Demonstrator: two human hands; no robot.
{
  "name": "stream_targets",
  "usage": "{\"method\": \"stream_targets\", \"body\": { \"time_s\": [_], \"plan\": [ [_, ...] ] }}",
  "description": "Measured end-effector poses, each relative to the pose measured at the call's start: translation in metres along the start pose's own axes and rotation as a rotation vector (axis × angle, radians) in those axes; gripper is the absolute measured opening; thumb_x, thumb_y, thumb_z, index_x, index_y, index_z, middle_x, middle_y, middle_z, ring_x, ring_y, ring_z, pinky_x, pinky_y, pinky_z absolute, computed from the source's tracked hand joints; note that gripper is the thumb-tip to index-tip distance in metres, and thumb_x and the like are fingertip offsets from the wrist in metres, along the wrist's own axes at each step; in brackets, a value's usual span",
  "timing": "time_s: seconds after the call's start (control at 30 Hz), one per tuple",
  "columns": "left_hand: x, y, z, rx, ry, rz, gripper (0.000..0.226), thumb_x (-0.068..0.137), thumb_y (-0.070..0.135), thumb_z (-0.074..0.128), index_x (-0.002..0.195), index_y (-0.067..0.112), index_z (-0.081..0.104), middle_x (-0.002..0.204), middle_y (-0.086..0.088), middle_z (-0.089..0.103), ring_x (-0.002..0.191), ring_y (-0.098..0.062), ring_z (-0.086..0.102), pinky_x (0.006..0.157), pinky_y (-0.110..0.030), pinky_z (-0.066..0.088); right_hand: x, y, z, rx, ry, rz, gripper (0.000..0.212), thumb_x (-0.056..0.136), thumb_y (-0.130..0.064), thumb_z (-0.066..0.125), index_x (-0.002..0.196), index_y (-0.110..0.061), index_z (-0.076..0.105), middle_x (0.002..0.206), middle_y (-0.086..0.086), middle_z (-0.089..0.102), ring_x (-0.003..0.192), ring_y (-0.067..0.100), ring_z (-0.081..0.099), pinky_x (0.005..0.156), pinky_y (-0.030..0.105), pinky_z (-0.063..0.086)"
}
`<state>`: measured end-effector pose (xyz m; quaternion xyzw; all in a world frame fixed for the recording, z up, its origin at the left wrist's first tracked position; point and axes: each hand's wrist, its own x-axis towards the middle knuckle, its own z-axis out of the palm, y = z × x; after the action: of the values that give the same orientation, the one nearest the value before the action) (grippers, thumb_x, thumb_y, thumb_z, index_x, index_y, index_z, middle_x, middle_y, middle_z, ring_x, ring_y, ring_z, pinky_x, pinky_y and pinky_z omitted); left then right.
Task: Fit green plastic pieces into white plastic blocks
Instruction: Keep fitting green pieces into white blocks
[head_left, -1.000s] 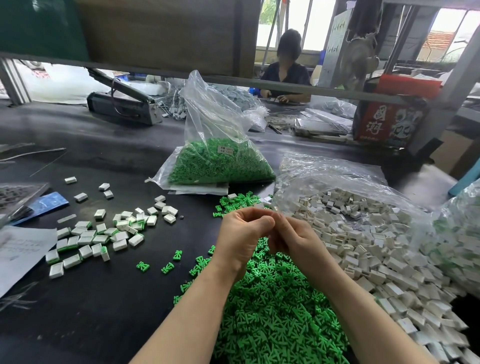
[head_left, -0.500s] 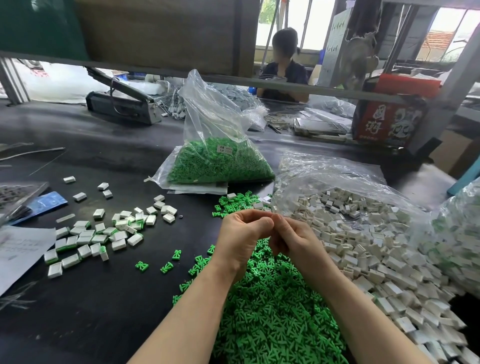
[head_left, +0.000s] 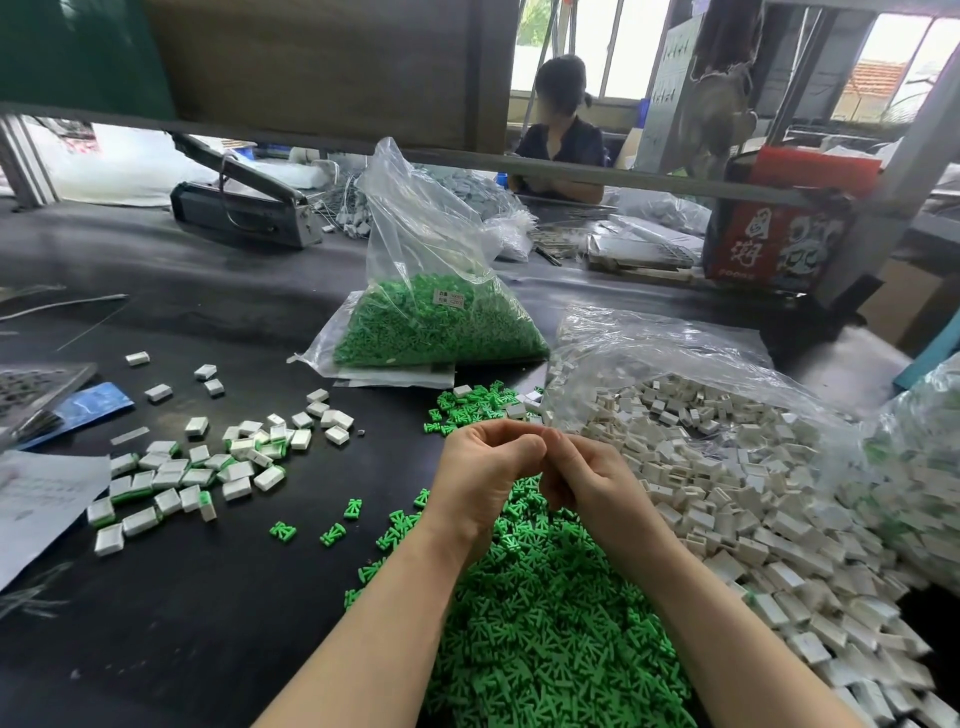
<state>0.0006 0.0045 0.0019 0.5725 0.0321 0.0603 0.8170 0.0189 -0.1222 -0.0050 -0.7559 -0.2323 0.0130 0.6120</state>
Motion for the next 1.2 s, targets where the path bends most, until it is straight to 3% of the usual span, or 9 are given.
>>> {"method": "stream_targets", "body": {
  "time_s": [0.1, 0.23, 0.37, 0.6, 0.87, 1.0, 1.07, 1.2],
  "plan": [
    [0.000, -0.001, 0.000, 0.004, 0.008, -0.015, 0.015, 0.067, 0.001, 0.065, 0.063, 0.011, 0.075, 0.069, -0.012, 0.069, 0.069, -0.023, 0.063, 0.072, -0.031, 0.057, 0.001, 0.004, -0.001, -0.024, 0.006, 0.014, 0.046, 0.092, -0.047, 0.043, 0.097, -0.013, 0.073, 0.053, -0.007, 0.049, 0.052, 0.009, 0.043, 0.049, 0.022, 0.034],
    [0.000, -0.001, 0.000, 0.007, 0.013, -0.026, 0.014, 0.067, 0.001, 0.066, 0.064, 0.011, 0.075, 0.070, -0.012, 0.069, 0.070, -0.022, 0.063, 0.073, -0.031, 0.057, 0.001, 0.004, -0.002, -0.034, 0.009, 0.019, 0.044, 0.092, -0.047, 0.043, 0.100, -0.017, 0.074, 0.053, -0.006, 0.048, 0.053, 0.011, 0.043, 0.049, 0.025, 0.033],
    [0.000, -0.001, -0.001, 0.020, 0.015, -0.016, 0.033, 0.082, -0.012, 0.060, 0.065, 0.011, 0.075, 0.071, -0.011, 0.069, 0.072, -0.024, 0.063, 0.073, -0.031, 0.057, 0.001, 0.004, -0.001, -0.054, 0.014, 0.020, 0.045, 0.092, -0.048, 0.043, 0.102, -0.016, 0.074, 0.053, -0.006, 0.047, 0.054, 0.013, 0.043, 0.051, 0.029, 0.034],
    [0.000, -0.002, 0.001, 0.017, 0.035, -0.022, 0.026, 0.084, -0.014, 0.058, 0.072, 0.006, 0.072, 0.069, -0.009, 0.069, 0.067, -0.018, 0.064, 0.071, -0.026, 0.057, 0.000, 0.002, -0.002, -0.066, 0.006, 0.031, 0.053, 0.091, -0.048, 0.042, 0.105, -0.006, 0.072, 0.049, -0.010, 0.045, 0.051, 0.009, 0.039, 0.049, 0.026, 0.031],
    [-0.001, 0.000, 0.002, 0.002, 0.031, -0.024, 0.021, 0.084, -0.013, 0.058, 0.078, 0.002, 0.071, 0.072, -0.010, 0.070, 0.069, -0.019, 0.065, 0.071, -0.025, 0.057, 0.000, 0.002, 0.000, -0.018, 0.008, 0.031, 0.043, 0.093, -0.048, 0.042, 0.104, -0.021, 0.075, 0.050, -0.011, 0.046, 0.051, 0.008, 0.040, 0.047, 0.024, 0.031],
    [0.000, 0.001, 0.002, -0.016, 0.031, -0.041, 0.017, 0.085, -0.010, 0.060, 0.080, 0.001, 0.072, 0.072, -0.011, 0.070, 0.069, -0.021, 0.064, 0.079, -0.033, 0.056, 0.000, -0.002, 0.002, 0.100, -0.006, 0.071, 0.042, 0.095, -0.050, 0.038, 0.097, -0.034, 0.077, 0.052, -0.010, 0.047, 0.053, 0.009, 0.041, 0.048, 0.021, 0.033],
    [0.000, 0.002, 0.001, -0.020, 0.020, -0.033, 0.011, 0.086, -0.006, 0.062, 0.086, -0.002, 0.072, 0.073, -0.012, 0.069, 0.069, -0.023, 0.061, 0.082, -0.040, 0.053, 0.000, -0.006, 0.005, 0.156, -0.028, 0.103, 0.046, 0.095, -0.052, 0.034, 0.083, -0.038, 0.076, 0.052, -0.010, 0.047, 0.050, 0.008, 0.041, 0.047, 0.020, 0.032],
    [0.000, 0.004, -0.005, -0.040, -0.026, -0.019, 0.011, 0.087, 0.003, 0.067, 0.080, 0.006, 0.075, 0.073, -0.009, 0.070, 0.067, -0.018, 0.060, 0.073, -0.030, 0.052, -0.001, -0.013, 0.006, 0.290, -0.018, 0.192, 0.056, 0.099, -0.047, 0.033, 0.059, -0.032, 0.069, 0.054, -0.005, 0.045, 0.047, 0.009, 0.039, 0.044, 0.019, 0.030]
  ]
}}
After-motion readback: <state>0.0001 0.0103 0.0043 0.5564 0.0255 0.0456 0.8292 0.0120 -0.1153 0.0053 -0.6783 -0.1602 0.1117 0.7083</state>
